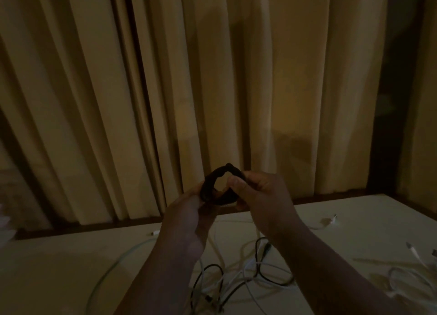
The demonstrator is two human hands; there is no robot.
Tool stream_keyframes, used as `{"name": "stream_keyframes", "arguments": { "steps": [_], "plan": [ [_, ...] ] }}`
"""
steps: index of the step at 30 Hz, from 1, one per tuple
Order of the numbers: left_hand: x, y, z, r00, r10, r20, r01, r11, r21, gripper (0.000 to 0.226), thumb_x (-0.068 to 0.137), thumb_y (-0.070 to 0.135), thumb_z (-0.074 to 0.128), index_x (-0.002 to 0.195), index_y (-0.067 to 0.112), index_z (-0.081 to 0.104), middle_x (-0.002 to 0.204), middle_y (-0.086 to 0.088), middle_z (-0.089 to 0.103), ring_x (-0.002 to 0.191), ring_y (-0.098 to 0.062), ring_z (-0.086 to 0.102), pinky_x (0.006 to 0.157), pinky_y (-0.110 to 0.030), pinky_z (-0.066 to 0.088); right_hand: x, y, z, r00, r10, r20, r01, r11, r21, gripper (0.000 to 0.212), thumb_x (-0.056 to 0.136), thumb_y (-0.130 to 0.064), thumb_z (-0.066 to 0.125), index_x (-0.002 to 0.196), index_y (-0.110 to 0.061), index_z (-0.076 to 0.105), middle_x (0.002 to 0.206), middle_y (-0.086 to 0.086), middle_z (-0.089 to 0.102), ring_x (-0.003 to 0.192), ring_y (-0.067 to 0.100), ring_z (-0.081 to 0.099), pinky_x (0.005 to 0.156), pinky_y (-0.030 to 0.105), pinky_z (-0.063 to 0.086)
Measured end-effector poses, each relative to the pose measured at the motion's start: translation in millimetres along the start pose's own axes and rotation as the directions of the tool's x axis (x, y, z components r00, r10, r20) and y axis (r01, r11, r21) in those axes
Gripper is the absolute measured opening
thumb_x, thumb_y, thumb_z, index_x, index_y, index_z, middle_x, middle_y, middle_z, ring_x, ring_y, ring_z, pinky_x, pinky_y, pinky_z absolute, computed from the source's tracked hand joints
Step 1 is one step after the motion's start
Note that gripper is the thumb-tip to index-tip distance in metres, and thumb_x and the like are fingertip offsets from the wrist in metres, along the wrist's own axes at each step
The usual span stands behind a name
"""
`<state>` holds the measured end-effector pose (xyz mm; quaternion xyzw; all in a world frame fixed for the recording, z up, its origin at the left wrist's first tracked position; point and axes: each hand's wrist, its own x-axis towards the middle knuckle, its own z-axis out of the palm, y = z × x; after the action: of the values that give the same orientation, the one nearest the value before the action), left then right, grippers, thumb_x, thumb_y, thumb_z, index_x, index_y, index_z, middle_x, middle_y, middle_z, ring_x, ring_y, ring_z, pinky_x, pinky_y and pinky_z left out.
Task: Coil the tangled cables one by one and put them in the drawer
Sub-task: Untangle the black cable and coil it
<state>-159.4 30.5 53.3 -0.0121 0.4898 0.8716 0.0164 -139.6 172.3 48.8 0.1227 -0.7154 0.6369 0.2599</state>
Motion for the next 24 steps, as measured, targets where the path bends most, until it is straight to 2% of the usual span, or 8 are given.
{"name": "stream_keyframes", "arguments": {
  "steps": [2, 5, 6, 8, 11, 15, 20, 24],
  "plan": [
    [-2.8, -2.1, -0.9, 0.996, -0.082, 0.041, 0.087, 0.987, -0.137, 0.023, 0.098, 0.010, 0.053, 0.103, 0.000, 0.072, 0.090, -0.017, 0.076, 0.078, -0.026, 0.073, 0.068, -0.035, 0.059, -2.5, 3.8, 6.6, 0.998, -0.016, -0.057, 0.016, 1.000, -0.001, 0.020, 0.098, -0.021, 0.063, 0.088, -0.010, 0.076, 0.072, 0.000, 0.074, 0.064, 0.005, 0.069, 0.058, 0.022, 0.055],
    [-8.4, -5.7, 0.0, 0.982, -0.097, 0.165, 0.141, 0.950, -0.280, 0.038, 0.098, 0.027, 0.053, 0.107, -0.005, 0.072, 0.111, -0.024, 0.072, 0.104, -0.037, 0.070, 0.098, -0.047, 0.052, -5.5, 7.9, 11.6, 0.990, -0.059, -0.125, 0.056, 0.998, -0.027, 0.017, 0.098, -0.020, 0.063, 0.091, -0.014, 0.077, 0.078, 0.000, 0.076, 0.070, 0.009, 0.072, 0.060, 0.025, 0.060],
    [-10.6, -6.6, 1.2, 0.974, -0.080, 0.214, 0.140, 0.949, -0.284, 0.041, 0.098, 0.030, 0.055, 0.110, -0.005, 0.071, 0.113, -0.025, 0.071, 0.108, -0.038, 0.069, 0.101, -0.048, 0.050, -6.9, 8.1, 12.4, 0.988, -0.071, -0.138, 0.067, 0.997, -0.034, 0.016, 0.098, -0.020, 0.062, 0.092, -0.017, 0.076, 0.080, -0.003, 0.076, 0.073, 0.008, 0.073, 0.061, 0.023, 0.059],
    [-13.3, -8.0, 4.8, 0.970, -0.028, 0.243, 0.086, 0.969, -0.232, 0.035, 0.094, 0.025, 0.058, 0.112, -0.002, 0.071, 0.110, -0.023, 0.073, 0.104, -0.034, 0.072, 0.099, -0.046, 0.051, -8.8, 8.5, 13.6, 0.985, -0.086, -0.147, 0.078, 0.996, -0.053, 0.015, 0.098, -0.020, 0.062, 0.093, -0.023, 0.075, 0.081, -0.008, 0.076, 0.077, 0.006, 0.073, 0.063, 0.021, 0.059],
    [-10.7, -12.4, 5.4, 0.980, 0.024, 0.198, 0.010, 0.986, -0.169, 0.026, 0.094, 0.018, 0.056, 0.109, 0.003, 0.072, 0.106, -0.019, 0.075, 0.096, -0.028, 0.074, 0.092, -0.042, 0.053, -9.6, 9.4, 15.0, 0.985, -0.076, -0.154, 0.063, 0.994, -0.087, 0.014, 0.099, -0.021, 0.062, 0.096, -0.021, 0.076, 0.082, -0.007, 0.076, 0.079, 0.006, 0.073, 0.068, 0.026, 0.061],
    [-3.2, -15.0, 0.1, 0.984, 0.042, 0.172, -0.025, 0.995, -0.099, 0.028, 0.099, 0.020, 0.054, 0.120, 0.009, 0.068, 0.113, -0.015, 0.074, 0.104, -0.026, 0.071, 0.087, -0.039, 0.052, -11.3, 10.4, 18.3, 0.986, -0.082, -0.146, 0.062, 0.989, -0.137, 0.015, 0.099, -0.022, 0.061, 0.098, -0.020, 0.076, 0.083, -0.005, 0.076, 0.080, 0.008, 0.074, 0.072, 0.033, 0.063],
    [11.1, -14.0, -6.1, 0.986, 0.087, 0.144, -0.071, 0.991, -0.114, 0.032, 0.098, 0.017, 0.057, 0.129, 0.015, 0.064, 0.113, -0.011, 0.074, 0.104, -0.027, 0.070, 0.084, -0.040, 0.052, -13.9, 10.0, 22.6, 0.983, -0.125, -0.137, 0.085, 0.960, -0.266, 0.012, 0.099, -0.022, 0.062, 0.094, -0.024, 0.073, 0.077, -0.009, 0.072, 0.073, 0.001, 0.068, 0.061, 0.013, 0.052],
    [12.2, -14.3, -8.1, 0.987, 0.070, 0.142, -0.063, 0.997, -0.049, 0.021, 0.100, 0.016, 0.054, 0.111, 0.019, 0.071, 0.093, 0.000, 0.076, 0.081, -0.016, 0.066, 0.073, -0.033, 0.044, -14.8, 10.7, 25.4, 0.989, -0.099, -0.109, 0.059, 0.943, -0.327, 0.016, 0.100, -0.023, 0.061, 0.087, -0.033, 0.063, 0.073, -0.014, 0.065, 0.073, -0.008, 0.063, 0.059, 0.009, 0.046]
  ]
}}
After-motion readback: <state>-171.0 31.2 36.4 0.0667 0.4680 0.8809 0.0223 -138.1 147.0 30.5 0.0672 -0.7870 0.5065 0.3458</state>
